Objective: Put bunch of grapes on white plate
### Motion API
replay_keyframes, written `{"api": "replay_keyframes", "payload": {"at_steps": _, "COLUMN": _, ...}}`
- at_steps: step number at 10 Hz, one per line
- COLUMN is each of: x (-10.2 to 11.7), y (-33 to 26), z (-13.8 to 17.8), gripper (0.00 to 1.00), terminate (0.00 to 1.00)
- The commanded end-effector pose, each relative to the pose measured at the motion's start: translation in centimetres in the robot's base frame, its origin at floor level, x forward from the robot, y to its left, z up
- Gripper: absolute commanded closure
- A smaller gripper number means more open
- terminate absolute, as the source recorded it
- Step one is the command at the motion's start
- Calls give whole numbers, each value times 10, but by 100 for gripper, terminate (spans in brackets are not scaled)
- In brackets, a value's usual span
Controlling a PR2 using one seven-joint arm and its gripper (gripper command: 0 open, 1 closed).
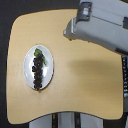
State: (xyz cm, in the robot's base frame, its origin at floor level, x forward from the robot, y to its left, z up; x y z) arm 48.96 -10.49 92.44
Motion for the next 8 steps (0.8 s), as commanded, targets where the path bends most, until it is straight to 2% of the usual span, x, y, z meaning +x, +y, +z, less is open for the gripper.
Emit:
{"api": "replay_keyframes", "payload": {"at_steps": 1, "x": -1, "y": -101, "z": 0, "gripper": 0, "terminate": 0}}
{"api": "replay_keyframes", "payload": {"at_steps": 7, "x": 10, "y": -157, "z": -3, "gripper": 0, "terminate": 0}}
{"api": "replay_keyframes", "payload": {"at_steps": 8, "x": 7, "y": -160, "z": -5, "gripper": 0, "terminate": 100}}
